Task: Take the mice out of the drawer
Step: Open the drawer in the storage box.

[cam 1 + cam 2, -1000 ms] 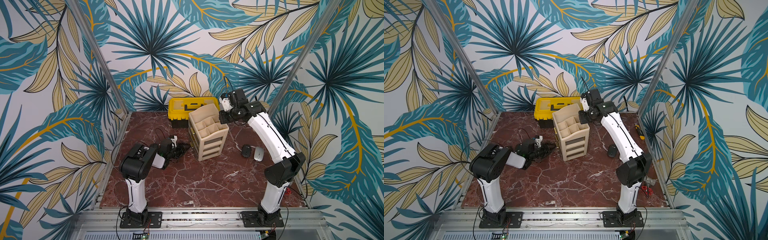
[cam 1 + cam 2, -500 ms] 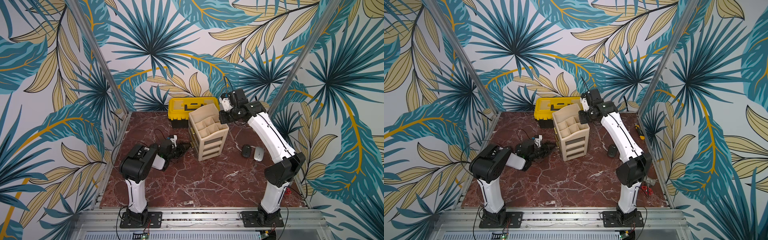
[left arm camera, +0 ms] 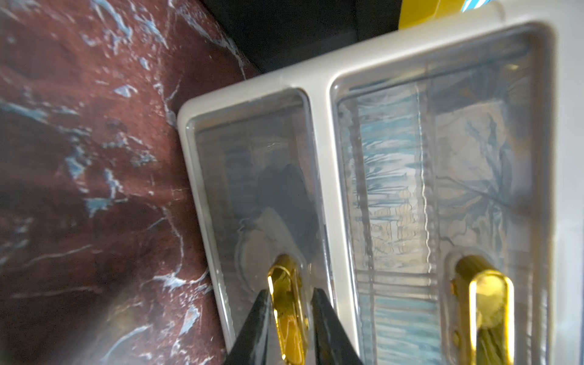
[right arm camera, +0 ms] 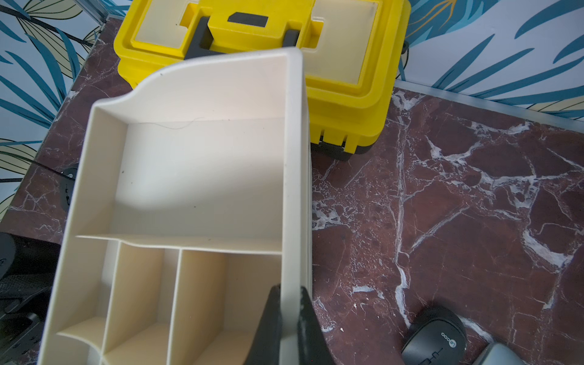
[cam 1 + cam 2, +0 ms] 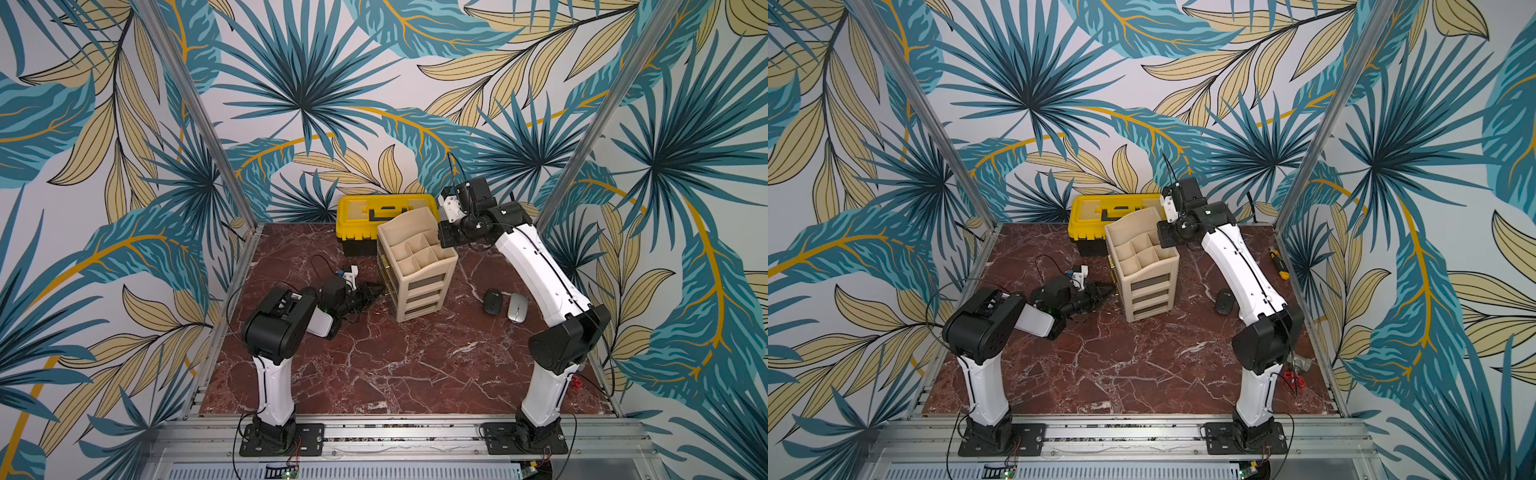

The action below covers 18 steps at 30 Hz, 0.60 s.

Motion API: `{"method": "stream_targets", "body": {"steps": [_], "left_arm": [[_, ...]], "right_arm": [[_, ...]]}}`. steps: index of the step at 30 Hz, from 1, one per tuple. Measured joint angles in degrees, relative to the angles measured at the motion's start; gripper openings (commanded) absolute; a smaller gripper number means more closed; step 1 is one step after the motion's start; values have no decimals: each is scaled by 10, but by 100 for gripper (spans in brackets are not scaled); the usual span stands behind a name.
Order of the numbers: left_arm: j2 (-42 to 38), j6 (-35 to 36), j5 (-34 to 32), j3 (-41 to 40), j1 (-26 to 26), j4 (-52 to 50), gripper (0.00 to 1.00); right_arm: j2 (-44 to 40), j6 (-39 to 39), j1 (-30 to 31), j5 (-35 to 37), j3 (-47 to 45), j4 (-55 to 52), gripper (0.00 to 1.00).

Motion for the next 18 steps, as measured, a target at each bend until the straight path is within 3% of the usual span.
{"method": "stream_targets", "body": {"steps": [8,12,18], "left_arm": [[28,-9,2,0,-1,53,22],[42,-23,4,0,-2,84,9],[45,-46,4,-1,-2,95,4]], "right_arm": [[0,0,0,0,0,0,0],[0,0,0,-1,0,0,0],[0,0,0,0,0,0,0]]}}
